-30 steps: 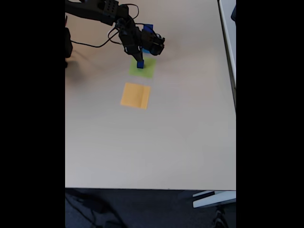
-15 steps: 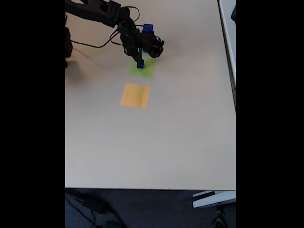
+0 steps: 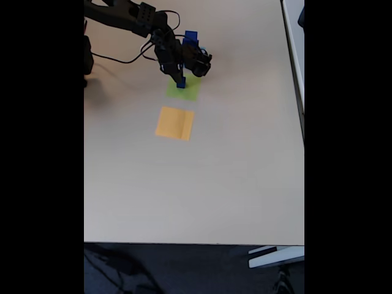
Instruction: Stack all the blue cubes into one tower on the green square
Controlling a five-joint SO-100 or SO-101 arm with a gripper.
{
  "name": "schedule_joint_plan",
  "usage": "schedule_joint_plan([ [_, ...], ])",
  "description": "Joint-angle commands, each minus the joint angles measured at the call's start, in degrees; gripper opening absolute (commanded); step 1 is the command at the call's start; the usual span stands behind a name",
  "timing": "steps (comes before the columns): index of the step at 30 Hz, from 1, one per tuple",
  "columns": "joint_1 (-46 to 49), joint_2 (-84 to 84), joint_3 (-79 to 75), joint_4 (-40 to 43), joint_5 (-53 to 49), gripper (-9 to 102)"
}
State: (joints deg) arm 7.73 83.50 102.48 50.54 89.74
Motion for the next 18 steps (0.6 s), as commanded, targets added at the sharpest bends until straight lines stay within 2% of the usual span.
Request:
schedule_joint_plan([
  [1,-0.44,0.62,-0.62,-0.97,0.44,0],
  [18,-1.05,-0.35,-1.05,-0.97,0.70,0],
])
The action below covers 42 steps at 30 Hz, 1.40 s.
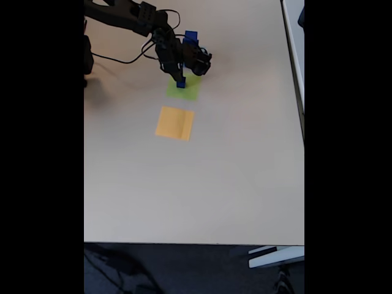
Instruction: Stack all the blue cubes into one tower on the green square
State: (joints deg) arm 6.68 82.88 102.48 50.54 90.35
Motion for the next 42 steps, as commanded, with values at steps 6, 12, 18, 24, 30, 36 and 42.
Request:
schedule_joint_plan([
  [6,0.35,0.18,-1.05,-1.14,-0.62,0],
  [12,0.44,0.09,-1.05,-1.85,-1.41,3],
  [18,0.44,0.09,-0.97,-1.93,-1.32,4],
  [24,0.09,0.00,-0.88,-2.37,-1.23,8],
  [30,-0.18,0.00,-1.49,-2.37,-1.49,11],
  [36,-1.76,0.00,-4.39,-1.58,-3.96,17],
  [42,-3.60,-0.62,-24.26,10.90,-10.46,22],
])
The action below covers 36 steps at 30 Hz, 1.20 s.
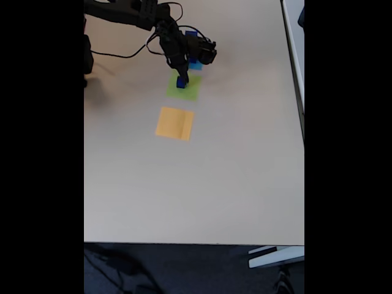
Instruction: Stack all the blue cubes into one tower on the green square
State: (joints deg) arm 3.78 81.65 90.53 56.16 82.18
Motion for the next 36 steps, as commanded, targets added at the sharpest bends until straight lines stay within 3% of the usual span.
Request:
schedule_joint_plan([
  [1,-1.05,0.70,-16.00,7.82,-2.37,23],
  [9,-1.05,10.28,-18.28,6.94,0.09,27],
  [22,-8.61,0.79,-30.06,5.71,13.97,27],
  [27,-12.04,-1.23,-29.88,6.94,23.03,41],
  [36,-17.93,-5.54,-30.76,8.79,35.42,55],
])
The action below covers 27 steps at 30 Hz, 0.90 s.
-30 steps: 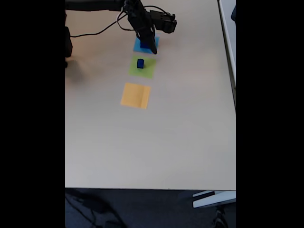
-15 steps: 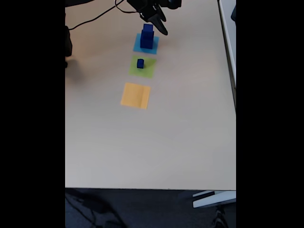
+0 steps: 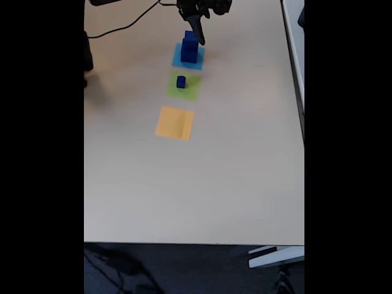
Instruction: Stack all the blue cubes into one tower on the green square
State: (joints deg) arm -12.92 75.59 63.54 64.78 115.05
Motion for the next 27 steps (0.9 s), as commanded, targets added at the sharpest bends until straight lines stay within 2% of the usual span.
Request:
schedule_joint_plan([
  [1,-1.67,0.18,-4.04,0.18,2.81,55],
  [16,-4.04,-4.83,-5.19,3.43,-0.26,47],
  [27,-2.90,-9.40,-10.63,12.13,-5.27,47],
])
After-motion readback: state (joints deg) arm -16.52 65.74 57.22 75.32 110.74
